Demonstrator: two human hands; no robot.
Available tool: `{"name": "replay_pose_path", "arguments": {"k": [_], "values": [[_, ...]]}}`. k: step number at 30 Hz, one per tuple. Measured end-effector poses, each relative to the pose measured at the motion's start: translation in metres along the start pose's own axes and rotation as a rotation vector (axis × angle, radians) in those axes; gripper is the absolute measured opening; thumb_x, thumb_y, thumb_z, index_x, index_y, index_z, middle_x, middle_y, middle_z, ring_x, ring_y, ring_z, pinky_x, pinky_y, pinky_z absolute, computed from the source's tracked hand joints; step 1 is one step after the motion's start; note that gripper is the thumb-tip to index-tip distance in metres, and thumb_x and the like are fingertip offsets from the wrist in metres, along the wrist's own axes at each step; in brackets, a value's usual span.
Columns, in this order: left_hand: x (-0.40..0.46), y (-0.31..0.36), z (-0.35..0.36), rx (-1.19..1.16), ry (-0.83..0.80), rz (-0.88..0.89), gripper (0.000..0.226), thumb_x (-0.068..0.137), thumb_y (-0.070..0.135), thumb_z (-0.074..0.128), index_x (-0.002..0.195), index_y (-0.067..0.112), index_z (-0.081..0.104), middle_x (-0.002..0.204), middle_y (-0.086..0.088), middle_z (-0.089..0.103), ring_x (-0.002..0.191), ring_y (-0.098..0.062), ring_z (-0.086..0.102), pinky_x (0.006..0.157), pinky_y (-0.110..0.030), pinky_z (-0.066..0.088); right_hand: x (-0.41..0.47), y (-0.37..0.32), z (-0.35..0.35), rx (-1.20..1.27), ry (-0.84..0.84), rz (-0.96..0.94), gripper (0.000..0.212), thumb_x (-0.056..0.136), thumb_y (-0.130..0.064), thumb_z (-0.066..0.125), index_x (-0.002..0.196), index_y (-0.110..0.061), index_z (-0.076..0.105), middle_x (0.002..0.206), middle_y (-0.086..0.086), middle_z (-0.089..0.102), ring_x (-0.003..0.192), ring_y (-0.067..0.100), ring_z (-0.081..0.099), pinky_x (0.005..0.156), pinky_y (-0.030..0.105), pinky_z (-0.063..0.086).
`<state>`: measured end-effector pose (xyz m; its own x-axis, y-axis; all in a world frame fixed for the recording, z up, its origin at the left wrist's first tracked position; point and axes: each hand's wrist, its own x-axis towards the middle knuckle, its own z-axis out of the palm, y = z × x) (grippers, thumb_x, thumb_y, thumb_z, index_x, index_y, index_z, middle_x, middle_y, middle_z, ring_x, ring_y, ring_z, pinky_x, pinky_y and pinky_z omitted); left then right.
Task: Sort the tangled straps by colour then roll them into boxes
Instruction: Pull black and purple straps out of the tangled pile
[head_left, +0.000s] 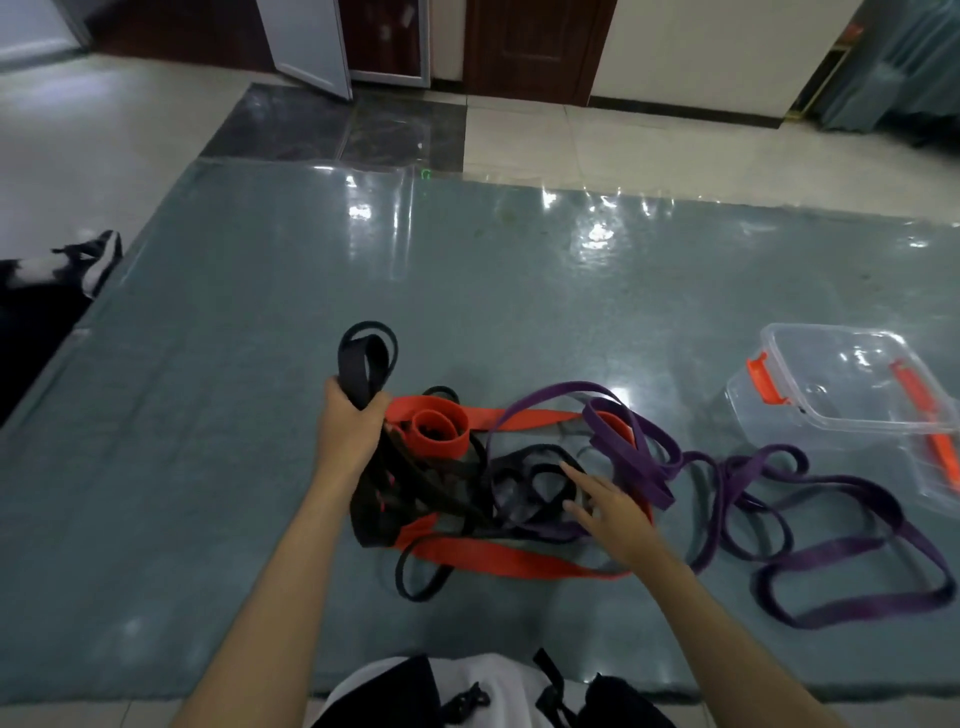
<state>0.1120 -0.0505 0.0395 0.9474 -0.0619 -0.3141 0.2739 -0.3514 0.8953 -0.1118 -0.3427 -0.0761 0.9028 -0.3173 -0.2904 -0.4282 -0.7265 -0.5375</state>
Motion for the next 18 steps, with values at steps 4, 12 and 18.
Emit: {"name": "replay_pose_path", "arguments": {"k": [4,12,18], "values": [[0.031,-0.026,-0.011,0.236,-0.056,-0.065,0.033,0.090,0.030,0.070,0.112,0.013,0.053,0.095,-0.003,0.061,0.091,-0.029,0.062,0.075,-0.038,0.046,-0.020,0.035,0.009,-0.069,0.160,-0.048,0.055,0.098,-0.053,0.059,0.149,-0.036,0.049,0.136,-0.007,0.059,0.124,0.017,0.054,0.106,0.040,0.049],[0.047,-0.075,-0.003,0.606,-0.127,-0.172,0.097,0.087,0.047,0.072,0.162,0.014,0.020,0.162,-0.022,0.034,0.145,-0.040,0.039,0.117,-0.055,0.038,-0.052,0.080,0.007,-0.304,0.639,0.416,0.032,0.099,-0.027,0.064,0.128,-0.014,0.068,0.146,0.019,0.054,0.137,0.042,0.046,0.106,0.062,0.039],[0.011,-0.071,0.030,0.847,-0.014,0.111,0.087,0.093,0.038,0.067,0.164,0.024,0.017,0.170,-0.022,0.010,0.156,-0.043,0.012,0.125,-0.059,0.015,-0.059,0.095,0.012,-0.037,0.557,0.647,0.047,0.093,-0.021,0.073,0.136,-0.008,0.062,0.156,0.023,0.040,0.140,0.049,0.040,0.107,0.066,0.041]]}}
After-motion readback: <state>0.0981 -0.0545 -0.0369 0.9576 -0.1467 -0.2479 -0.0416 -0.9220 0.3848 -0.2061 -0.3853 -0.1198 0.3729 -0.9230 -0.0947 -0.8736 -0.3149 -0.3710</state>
